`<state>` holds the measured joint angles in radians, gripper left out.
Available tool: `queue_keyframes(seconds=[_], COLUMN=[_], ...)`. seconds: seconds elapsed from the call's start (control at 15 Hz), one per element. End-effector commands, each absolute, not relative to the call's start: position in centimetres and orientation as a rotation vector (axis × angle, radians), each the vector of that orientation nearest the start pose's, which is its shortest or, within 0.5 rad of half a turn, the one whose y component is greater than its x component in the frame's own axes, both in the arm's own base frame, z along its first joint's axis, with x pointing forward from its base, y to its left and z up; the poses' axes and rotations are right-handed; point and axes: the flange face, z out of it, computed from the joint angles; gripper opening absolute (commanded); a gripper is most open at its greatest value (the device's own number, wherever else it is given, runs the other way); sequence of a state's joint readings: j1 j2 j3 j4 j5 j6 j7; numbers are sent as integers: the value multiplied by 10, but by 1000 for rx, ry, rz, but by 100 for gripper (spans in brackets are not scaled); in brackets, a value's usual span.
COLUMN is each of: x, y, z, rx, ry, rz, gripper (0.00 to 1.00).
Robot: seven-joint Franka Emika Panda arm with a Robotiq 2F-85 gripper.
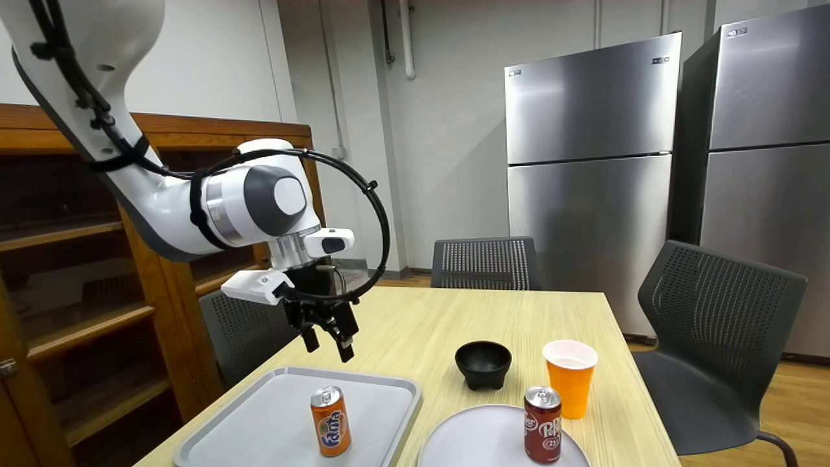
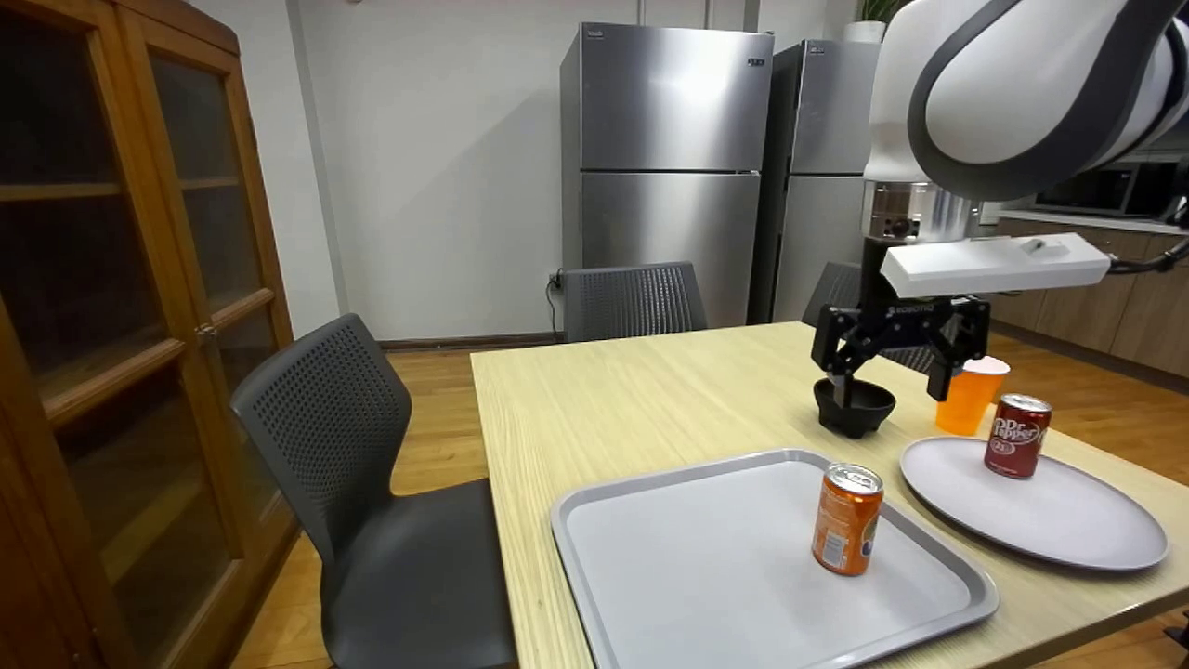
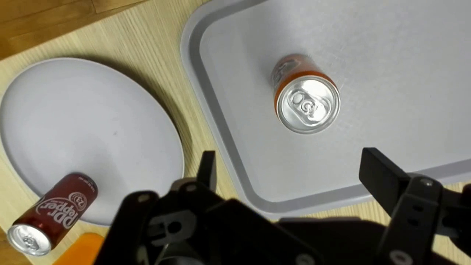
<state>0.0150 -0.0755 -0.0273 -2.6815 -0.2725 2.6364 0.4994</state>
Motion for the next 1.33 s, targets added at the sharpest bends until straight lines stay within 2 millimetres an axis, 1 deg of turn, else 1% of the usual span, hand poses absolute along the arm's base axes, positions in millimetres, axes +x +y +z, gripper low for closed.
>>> queue_keyframes(seconds=[0.0,0.13,0.6,1.0,1.27], x=[401,398,399,406,415], y=[5,7,13,21,20], z=[246,237,204,185,176], rx=[-3212,-3208,-3177,-3163,-3165], ry=[458,461,460,436,436], rz=[-72,-47,26,69,91], gripper=[100,100,100,100,100])
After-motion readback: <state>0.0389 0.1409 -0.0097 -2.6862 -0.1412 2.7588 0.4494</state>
